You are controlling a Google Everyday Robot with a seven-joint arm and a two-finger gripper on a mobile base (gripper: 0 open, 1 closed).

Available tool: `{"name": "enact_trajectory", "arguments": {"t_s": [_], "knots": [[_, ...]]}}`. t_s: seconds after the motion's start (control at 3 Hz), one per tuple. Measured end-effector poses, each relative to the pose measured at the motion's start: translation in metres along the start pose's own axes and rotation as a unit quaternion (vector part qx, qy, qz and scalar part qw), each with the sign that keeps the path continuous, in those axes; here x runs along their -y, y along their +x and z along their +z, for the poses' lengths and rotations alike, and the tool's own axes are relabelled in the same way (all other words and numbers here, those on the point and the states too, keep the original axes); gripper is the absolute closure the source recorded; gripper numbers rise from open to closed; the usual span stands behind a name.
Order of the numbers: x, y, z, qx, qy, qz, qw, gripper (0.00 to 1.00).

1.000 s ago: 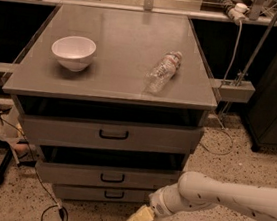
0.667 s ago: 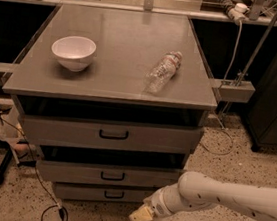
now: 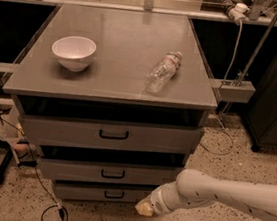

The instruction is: Close middle drawer

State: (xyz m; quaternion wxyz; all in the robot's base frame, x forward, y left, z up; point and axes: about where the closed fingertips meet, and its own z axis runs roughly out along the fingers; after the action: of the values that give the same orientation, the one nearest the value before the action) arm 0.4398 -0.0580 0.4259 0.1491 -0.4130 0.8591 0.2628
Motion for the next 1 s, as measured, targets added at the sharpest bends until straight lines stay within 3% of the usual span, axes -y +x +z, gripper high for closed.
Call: {"name": "enact_trajectory", "arguments": {"t_s": [0.33,0.67,1.0], "knots": [[0.022,-0.015,0.008,-0.004,0.01,-0.005,0.9999,1.0],[0.051,-0.031,0.014,0.008,0.041,0.006,0.9991,1.0],[0.085,-0.047,0.015,0.025,0.091,0.029,0.9951,1.0]]}}
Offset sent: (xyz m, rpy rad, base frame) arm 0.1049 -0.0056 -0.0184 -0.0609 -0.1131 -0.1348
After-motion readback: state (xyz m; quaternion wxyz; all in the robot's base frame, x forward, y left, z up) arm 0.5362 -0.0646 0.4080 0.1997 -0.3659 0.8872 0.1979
